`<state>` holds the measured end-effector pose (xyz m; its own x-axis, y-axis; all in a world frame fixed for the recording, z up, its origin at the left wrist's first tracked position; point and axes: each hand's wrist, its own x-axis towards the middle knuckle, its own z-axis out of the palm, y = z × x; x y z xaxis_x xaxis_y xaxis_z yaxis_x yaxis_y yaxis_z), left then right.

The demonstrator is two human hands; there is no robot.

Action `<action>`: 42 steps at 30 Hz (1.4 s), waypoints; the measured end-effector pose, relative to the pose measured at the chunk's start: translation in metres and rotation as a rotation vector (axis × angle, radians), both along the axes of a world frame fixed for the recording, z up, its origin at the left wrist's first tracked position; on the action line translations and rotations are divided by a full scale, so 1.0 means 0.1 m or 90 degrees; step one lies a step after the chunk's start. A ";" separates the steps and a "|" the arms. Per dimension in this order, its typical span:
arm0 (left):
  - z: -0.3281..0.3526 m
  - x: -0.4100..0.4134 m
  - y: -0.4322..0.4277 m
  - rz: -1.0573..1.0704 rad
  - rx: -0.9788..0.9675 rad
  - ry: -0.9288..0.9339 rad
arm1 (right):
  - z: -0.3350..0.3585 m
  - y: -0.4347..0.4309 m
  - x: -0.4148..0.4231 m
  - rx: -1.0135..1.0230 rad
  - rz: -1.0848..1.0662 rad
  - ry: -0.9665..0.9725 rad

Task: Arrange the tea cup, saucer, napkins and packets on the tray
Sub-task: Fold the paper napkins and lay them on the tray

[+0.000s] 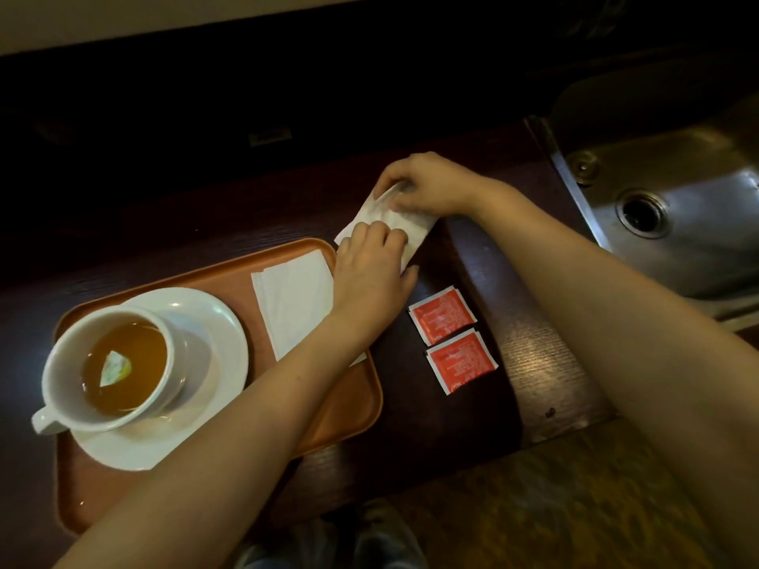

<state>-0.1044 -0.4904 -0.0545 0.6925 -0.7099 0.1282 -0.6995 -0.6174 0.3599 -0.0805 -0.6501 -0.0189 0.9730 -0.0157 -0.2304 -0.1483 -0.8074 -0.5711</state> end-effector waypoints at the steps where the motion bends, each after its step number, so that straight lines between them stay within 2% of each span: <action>1: -0.01 0.00 0.00 0.003 0.011 -0.005 | -0.01 0.02 0.01 -0.015 0.000 -0.008; 5: -0.01 0.02 -0.01 0.016 0.042 -0.028 | -0.07 0.06 -0.01 -0.104 -0.017 -0.085; 11: 0.05 0.09 -0.03 0.021 0.051 -0.049 | -0.12 -0.01 -0.38 -0.076 0.019 -0.175; 13: 0.08 0.14 -0.02 0.044 0.003 -0.003 | -0.15 -0.06 -0.50 -0.067 0.041 -0.149; 16: 0.15 0.22 0.04 0.120 -0.103 0.150 | -0.21 -0.13 -0.59 -0.074 0.031 -0.104; 19: 0.20 0.28 0.12 0.160 -0.149 0.243 | -0.20 -0.14 -0.59 0.028 -0.066 -0.139; 22: 0.26 0.30 0.20 0.137 -0.192 0.292 | -0.11 -0.13 -0.54 0.150 -0.155 -0.157; 26: 0.35 0.24 0.32 0.045 -0.199 0.209 | 0.05 -0.08 -0.44 0.248 -0.171 -0.121; 29: 0.41 0.20 0.41 0.091 -0.246 0.212 | 0.15 -0.03 -0.43 0.361 -0.185 -0.120; 33: 0.52 0.13 0.59 0.215 -0.345 0.364 | 0.26 0.07 -0.39 0.423 -0.165 -0.109; 36: 0.51 0.02 0.79 0.271 -0.361 0.431 | 0.30 0.24 -0.31 0.418 -0.167 -0.108; 42: 0.31 -0.31 1.19 0.344 -0.309 0.402 | 0.22 0.80 -0.12 0.222 -0.066 -0.042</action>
<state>-0.1356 -0.3716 -0.0238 0.9525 -0.2424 -0.1843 0.0459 -0.4840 0.8739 -0.0924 -0.5706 0.0032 0.9831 -0.0470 -0.1767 -0.1735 -0.5456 -0.8199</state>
